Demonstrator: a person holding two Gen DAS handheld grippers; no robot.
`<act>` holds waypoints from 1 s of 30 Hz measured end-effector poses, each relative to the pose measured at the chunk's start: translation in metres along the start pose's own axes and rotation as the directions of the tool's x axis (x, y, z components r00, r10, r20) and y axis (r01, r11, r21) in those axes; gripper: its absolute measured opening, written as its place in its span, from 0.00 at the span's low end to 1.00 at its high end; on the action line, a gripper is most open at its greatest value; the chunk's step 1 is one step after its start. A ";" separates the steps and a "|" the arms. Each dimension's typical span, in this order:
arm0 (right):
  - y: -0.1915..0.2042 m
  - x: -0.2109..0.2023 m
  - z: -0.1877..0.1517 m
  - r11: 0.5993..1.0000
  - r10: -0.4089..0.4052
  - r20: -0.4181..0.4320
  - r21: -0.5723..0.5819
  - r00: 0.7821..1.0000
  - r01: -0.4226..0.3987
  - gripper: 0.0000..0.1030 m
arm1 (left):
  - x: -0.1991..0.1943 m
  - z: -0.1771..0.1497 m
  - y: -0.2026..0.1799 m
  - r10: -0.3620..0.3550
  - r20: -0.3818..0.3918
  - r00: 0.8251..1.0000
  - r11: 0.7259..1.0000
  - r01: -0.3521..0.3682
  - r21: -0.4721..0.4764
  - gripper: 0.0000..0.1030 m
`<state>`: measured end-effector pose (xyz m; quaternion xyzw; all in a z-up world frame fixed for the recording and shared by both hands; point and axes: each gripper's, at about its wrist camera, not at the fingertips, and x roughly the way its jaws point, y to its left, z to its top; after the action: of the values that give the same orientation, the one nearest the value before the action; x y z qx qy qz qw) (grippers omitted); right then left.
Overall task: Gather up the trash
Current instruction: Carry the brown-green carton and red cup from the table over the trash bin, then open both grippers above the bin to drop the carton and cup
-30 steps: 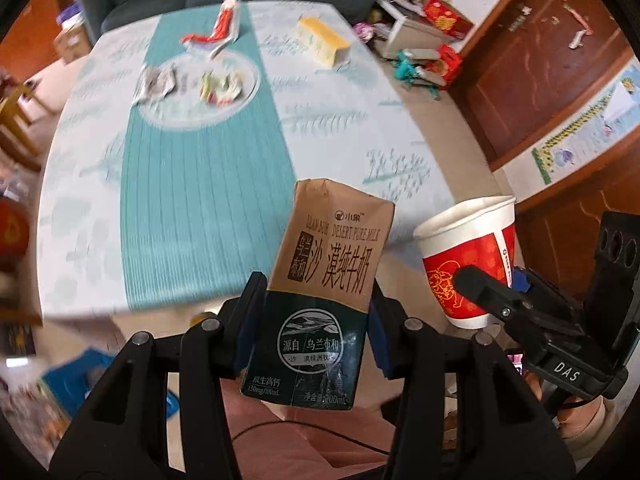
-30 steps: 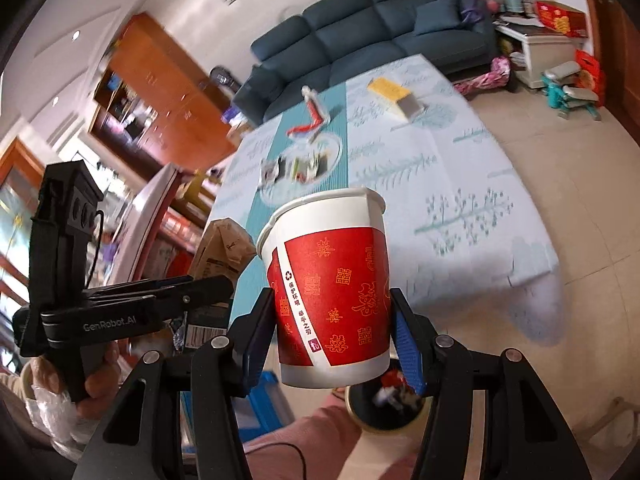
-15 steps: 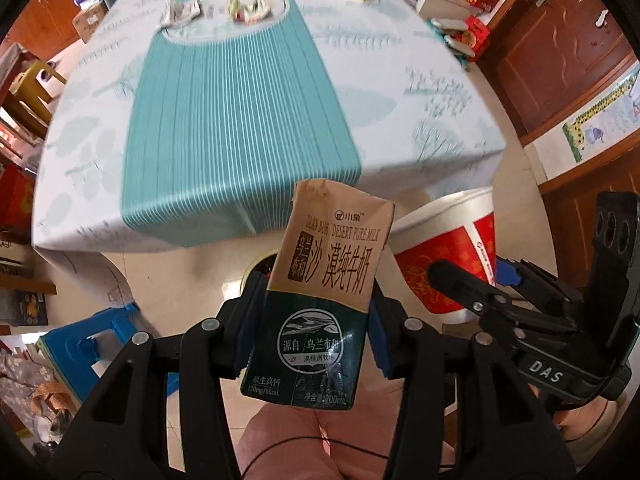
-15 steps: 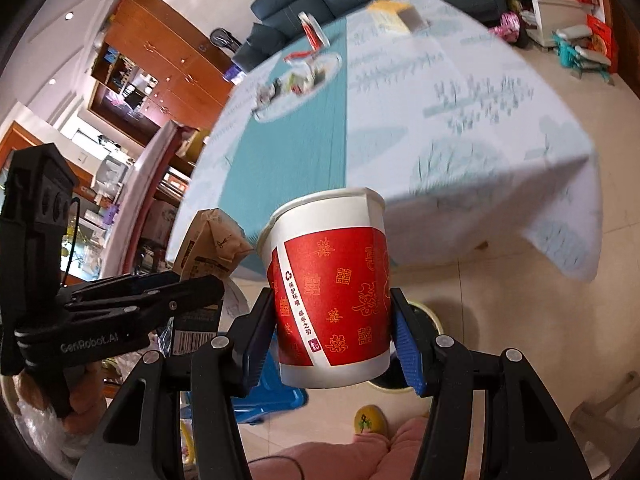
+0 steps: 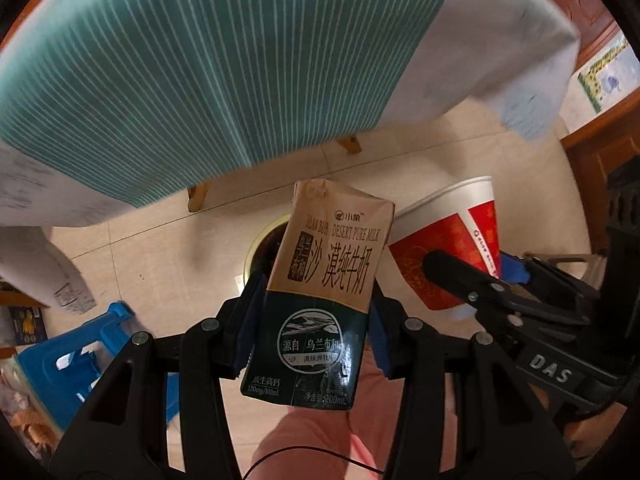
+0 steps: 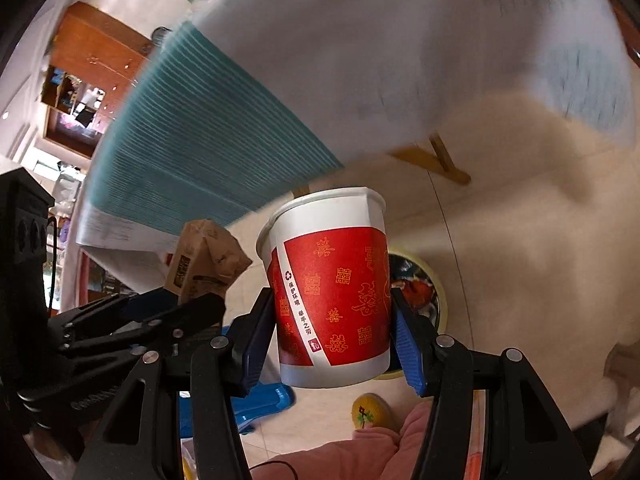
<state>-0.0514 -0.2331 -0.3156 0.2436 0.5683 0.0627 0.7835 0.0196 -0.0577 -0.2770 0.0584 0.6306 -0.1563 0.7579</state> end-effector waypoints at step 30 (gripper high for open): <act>-0.079 0.164 -0.033 0.988 -0.139 -0.002 0.063 0.990 0.139 0.55 | 0.187 -0.022 0.032 0.046 -0.022 0.999 0.998 -0.047 -0.031 0.78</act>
<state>-0.0391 -0.2303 -0.5002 0.2282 0.5845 -0.0104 0.7786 0.0383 -0.0520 -0.4670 0.0628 0.6396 -0.1278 0.7554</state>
